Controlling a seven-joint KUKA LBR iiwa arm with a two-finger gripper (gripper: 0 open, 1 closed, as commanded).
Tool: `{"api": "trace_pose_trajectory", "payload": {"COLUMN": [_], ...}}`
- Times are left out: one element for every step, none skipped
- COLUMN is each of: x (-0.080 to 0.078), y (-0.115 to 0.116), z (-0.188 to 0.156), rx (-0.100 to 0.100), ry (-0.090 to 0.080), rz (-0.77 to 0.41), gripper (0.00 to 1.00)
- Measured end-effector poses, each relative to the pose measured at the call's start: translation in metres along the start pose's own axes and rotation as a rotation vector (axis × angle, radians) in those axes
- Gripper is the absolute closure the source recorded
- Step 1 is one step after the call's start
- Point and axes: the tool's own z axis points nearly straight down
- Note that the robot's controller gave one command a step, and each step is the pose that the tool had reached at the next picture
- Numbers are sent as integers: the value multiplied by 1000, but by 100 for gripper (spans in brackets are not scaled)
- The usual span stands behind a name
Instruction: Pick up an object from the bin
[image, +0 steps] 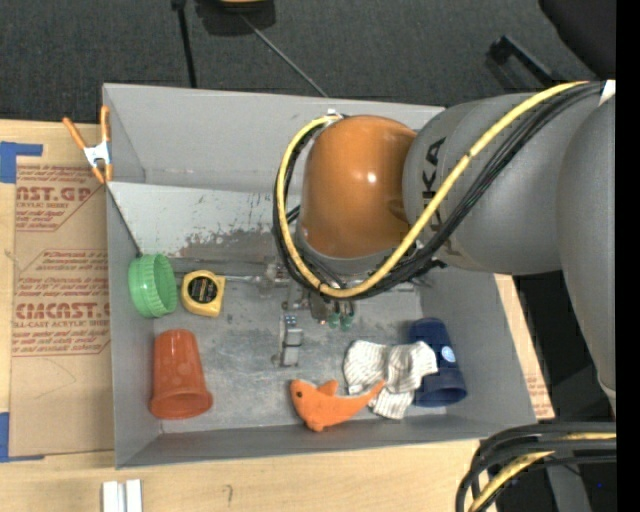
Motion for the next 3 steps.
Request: {"api": "trace_pose_trajectory", "payload": {"x": [-2, 23, 35], "y": [-1, -89, -107], "z": [-5, 72, 78], "rx": [-1, 1, 0], "ry": [-8, -10, -6], "rz": [2, -104, -94], "gripper": [0, 0, 0]}}
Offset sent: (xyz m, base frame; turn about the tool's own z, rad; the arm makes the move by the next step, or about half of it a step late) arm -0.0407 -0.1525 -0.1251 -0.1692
